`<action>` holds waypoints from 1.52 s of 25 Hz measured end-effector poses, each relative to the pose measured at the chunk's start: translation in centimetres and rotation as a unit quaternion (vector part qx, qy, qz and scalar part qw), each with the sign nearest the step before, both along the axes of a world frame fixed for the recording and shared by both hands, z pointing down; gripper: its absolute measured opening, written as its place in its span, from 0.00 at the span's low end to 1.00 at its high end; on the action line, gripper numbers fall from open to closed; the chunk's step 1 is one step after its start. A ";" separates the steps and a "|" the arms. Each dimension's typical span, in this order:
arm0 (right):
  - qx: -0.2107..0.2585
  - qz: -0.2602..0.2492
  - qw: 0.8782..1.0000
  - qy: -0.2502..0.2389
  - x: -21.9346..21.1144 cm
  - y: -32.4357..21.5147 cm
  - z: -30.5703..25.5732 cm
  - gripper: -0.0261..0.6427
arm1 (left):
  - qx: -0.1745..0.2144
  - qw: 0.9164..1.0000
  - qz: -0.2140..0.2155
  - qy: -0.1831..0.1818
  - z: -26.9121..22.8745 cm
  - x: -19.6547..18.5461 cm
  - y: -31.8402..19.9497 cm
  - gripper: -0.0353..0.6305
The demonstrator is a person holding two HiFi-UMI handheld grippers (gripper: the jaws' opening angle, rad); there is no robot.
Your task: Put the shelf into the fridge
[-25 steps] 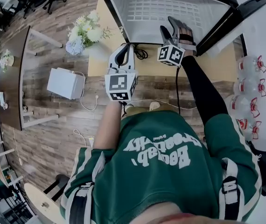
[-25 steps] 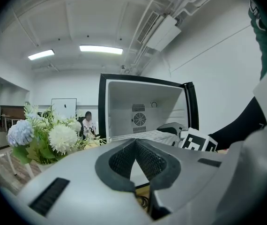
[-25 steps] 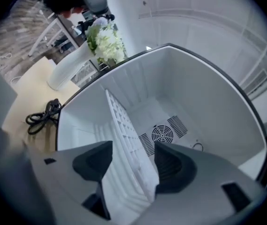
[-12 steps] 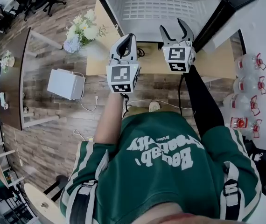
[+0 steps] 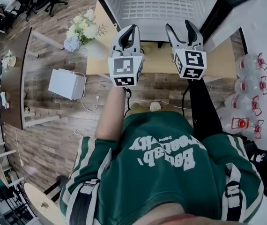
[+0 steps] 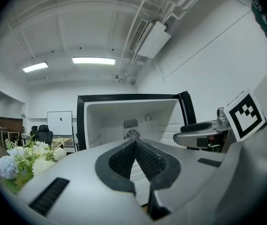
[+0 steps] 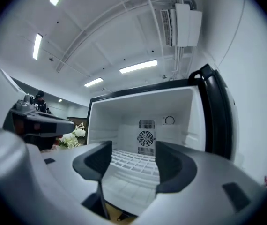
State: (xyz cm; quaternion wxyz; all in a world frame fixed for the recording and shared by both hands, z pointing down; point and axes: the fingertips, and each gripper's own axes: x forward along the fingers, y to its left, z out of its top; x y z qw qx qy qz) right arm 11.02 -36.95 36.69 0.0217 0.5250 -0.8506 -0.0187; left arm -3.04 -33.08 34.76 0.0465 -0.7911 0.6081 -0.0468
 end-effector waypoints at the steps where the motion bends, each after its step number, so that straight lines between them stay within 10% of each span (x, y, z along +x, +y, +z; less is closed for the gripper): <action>1: 0.000 -0.001 1.000 -0.004 0.2 0.2 -0.1 0.48 | 0.001 1.000 0.001 0.000 -0.2 0.1 0.0 0.05; 8: 0.006 0.001 1.000 0.005 0.1 0.8 -0.3 0.47 | -0.002 1.000 0.009 0.005 -0.2 0.3 -0.1 0.05; 17: -0.003 0.014 1.000 -0.003 1.6 1.2 -0.5 0.04 | -0.005 1.000 0.016 0.007 0.1 0.5 -0.1 0.05; 38: -0.016 -0.001 1.000 0.011 1.8 1.5 0.0 0.04 | 0.000 1.000 0.021 0.005 0.2 1.4 0.1 0.05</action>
